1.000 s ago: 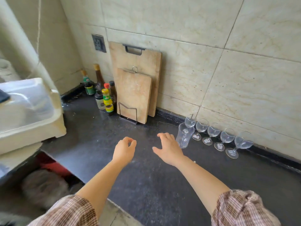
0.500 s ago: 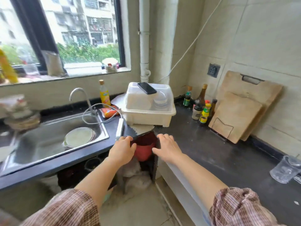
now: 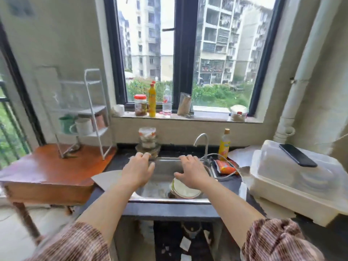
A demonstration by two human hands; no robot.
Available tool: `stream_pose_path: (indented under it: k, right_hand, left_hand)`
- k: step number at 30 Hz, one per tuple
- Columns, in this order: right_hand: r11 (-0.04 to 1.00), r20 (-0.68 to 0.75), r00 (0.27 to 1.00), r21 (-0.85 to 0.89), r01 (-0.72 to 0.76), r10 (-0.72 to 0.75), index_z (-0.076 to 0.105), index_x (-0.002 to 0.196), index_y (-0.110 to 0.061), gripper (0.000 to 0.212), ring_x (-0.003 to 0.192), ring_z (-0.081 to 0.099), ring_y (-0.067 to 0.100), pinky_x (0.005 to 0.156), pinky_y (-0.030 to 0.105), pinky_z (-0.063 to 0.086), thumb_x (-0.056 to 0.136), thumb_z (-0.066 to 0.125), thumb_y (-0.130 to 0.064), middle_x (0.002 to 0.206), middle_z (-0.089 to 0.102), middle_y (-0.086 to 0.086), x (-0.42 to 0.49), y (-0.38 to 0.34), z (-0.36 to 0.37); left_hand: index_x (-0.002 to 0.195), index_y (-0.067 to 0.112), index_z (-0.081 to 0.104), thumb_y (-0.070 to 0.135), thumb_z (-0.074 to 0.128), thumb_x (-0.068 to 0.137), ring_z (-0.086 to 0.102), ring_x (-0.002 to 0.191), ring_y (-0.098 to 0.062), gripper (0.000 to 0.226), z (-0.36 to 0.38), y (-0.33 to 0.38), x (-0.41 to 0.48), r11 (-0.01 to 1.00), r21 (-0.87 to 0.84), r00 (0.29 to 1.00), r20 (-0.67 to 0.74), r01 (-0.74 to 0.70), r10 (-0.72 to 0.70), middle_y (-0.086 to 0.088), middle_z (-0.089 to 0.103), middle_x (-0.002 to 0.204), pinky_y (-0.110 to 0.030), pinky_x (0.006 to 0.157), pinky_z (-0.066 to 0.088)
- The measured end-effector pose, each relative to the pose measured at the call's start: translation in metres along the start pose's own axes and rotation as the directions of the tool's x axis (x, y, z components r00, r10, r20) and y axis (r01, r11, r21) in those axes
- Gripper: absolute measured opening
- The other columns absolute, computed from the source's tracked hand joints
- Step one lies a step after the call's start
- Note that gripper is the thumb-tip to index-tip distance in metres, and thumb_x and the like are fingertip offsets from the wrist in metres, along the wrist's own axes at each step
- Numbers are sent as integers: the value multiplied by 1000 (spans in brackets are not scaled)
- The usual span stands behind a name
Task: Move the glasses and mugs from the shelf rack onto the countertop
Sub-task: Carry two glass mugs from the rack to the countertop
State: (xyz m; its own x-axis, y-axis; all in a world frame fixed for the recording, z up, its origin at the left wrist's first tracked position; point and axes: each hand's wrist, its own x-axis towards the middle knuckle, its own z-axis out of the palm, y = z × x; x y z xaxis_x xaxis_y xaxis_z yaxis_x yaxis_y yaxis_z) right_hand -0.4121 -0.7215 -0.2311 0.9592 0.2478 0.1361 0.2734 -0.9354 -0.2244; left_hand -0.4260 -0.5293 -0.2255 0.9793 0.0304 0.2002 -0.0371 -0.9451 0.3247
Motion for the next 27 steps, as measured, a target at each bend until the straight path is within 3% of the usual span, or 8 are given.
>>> stream_pose_path:
  k: [9,16,21,27]
  right_hand:
    - [969,-52,970,50,241,-239,39,140,-14,63,129,37,31,103,43,37,87,57,-42,140,46,11,196,-133,9]
    - [922,-68,923,56,382,-379,38,139,-13,61,130,35,32,104,45,38,88,57,-41,138,45,12,304,-231,12]
    - [898,-104,907,130,419,-408,44,131,-12,53,127,40,31,102,43,40,86,58,-35,132,49,12,365,-298,27]
    - [903,-120,918,172,394,-378,37,141,-12,62,132,35,29,107,43,36,89,59,-37,141,44,10,439,-378,62]
  left_hand:
    - [138,16,42,37,40,95,40,130,-29,48,-76,-132,129,990,54,984,-122,134,-127,-9,46,141,-45,107,36]
    - [137,19,42,37,39,95,40,128,-28,46,-122,-233,192,966,6,946,-205,258,-251,-7,43,141,-44,104,39]
    - [136,18,43,37,39,94,42,127,-29,46,-143,-310,239,948,-44,916,-248,315,-316,-10,44,141,-45,104,39]
    - [141,14,38,35,39,95,40,131,-29,50,-159,-406,302,940,-136,916,-222,311,-335,-12,42,145,-44,106,37]
